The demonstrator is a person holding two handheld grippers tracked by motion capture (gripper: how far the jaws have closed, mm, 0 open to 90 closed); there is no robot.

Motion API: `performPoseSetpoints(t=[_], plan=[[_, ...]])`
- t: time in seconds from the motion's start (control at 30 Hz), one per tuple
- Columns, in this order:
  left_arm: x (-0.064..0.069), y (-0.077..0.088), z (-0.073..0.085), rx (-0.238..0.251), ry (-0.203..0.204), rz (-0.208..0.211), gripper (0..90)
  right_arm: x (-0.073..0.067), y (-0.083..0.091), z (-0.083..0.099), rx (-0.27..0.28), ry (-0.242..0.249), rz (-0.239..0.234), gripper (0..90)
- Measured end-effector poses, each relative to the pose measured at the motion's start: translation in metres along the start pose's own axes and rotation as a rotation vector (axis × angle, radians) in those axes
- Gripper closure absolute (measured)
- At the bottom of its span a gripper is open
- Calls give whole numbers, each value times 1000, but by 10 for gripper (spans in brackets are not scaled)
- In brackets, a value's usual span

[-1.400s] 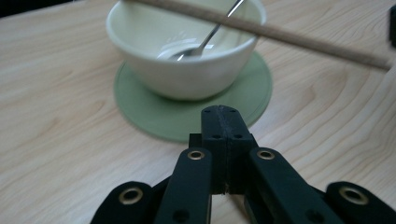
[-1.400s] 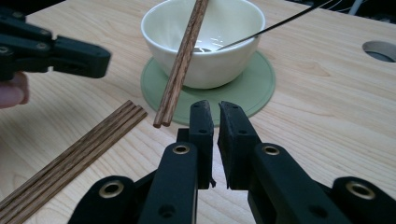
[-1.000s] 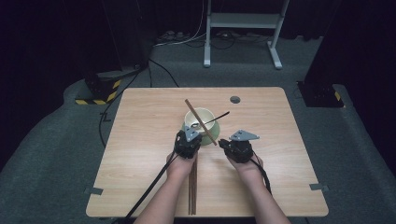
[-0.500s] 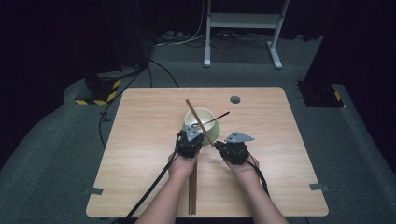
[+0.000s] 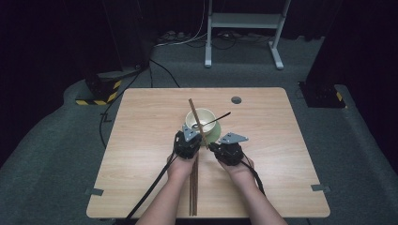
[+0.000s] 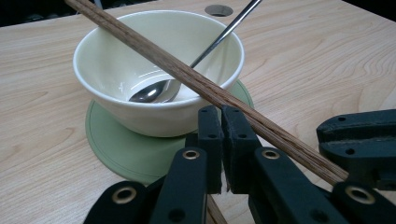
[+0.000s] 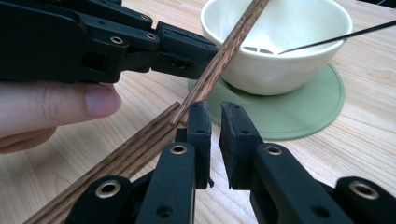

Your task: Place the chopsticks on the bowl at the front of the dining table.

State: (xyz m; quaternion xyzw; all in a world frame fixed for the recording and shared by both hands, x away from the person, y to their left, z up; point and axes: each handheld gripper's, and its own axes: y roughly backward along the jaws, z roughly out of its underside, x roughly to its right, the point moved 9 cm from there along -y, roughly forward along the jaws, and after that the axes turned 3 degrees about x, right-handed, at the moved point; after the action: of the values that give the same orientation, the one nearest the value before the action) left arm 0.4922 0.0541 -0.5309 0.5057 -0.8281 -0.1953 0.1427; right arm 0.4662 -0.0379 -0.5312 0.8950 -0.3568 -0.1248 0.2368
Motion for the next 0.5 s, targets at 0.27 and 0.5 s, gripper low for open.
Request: performPoseSetpoints(t=[0.27, 0.5], plan=[[-4, 0, 0, -7, -7, -6, 864, -2, -5, -2, -1, -4, -15, 824], [-7, -1, -2, -7, -6, -8, 864, -5, -7, -4, 3, 1, -14, 824]])
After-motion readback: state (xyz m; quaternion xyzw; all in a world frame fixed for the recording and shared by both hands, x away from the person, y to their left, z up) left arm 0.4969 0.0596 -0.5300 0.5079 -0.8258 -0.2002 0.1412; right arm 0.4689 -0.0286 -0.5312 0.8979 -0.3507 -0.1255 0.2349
